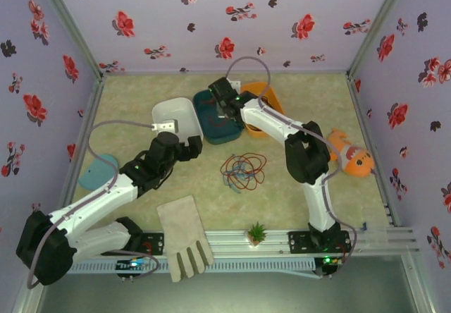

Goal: Untangle the cables

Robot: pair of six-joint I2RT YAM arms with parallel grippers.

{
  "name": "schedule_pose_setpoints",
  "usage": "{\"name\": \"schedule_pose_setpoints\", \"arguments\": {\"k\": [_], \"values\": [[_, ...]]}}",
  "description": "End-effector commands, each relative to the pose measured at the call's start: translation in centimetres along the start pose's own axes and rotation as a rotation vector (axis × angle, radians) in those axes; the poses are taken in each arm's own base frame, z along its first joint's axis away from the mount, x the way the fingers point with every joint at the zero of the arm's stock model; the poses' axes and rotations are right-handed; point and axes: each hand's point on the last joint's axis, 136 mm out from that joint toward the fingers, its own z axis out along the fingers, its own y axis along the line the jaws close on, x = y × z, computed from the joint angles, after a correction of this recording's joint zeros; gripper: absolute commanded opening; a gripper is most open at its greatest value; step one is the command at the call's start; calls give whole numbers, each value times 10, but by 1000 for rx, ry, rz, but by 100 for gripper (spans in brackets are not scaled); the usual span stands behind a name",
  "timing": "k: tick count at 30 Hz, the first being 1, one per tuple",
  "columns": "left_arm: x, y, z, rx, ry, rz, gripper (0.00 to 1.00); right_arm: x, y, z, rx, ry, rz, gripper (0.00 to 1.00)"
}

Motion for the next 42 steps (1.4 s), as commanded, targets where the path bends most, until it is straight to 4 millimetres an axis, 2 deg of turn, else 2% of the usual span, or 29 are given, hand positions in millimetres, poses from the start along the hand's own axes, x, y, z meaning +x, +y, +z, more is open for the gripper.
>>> {"name": "schedule_pose_setpoints", "arguments": {"k": [1, 5, 11, 18, 23, 26, 31, 35, 39, 42], "values": [[0, 3, 0, -1, -9, -19, 100, 10, -3, 4, 45, 29, -6, 5], [1, 1, 2, 11, 1, -17, 100, 24, -5, 9, 45, 64, -13, 10], [4, -2, 6, 11, 24, -17, 100, 30, -8, 1, 33, 71, -26, 25], [5, -5, 11, 16, 36, -33, 100, 23, -10, -25, -15, 44, -26, 36], [9, -8, 16, 18, 59, -57, 100, 17, -11, -51, -65, 16, -18, 44], [14, -9, 20, 7, 96, -61, 99, 21, -14, -68, -114, 15, -2, 48], [26, -29, 28, 83, 182, 8, 99, 36, -44, -95, -80, 17, 32, 50], [50, -41, 35, 118, 274, 54, 96, 56, -74, -110, -20, 37, 73, 47], [76, -58, 39, 144, 354, 120, 92, 86, -103, -119, 17, 94, 125, 46], [94, -70, 40, 154, 413, 187, 87, 110, -112, -119, 14, 155, 150, 43]]}}
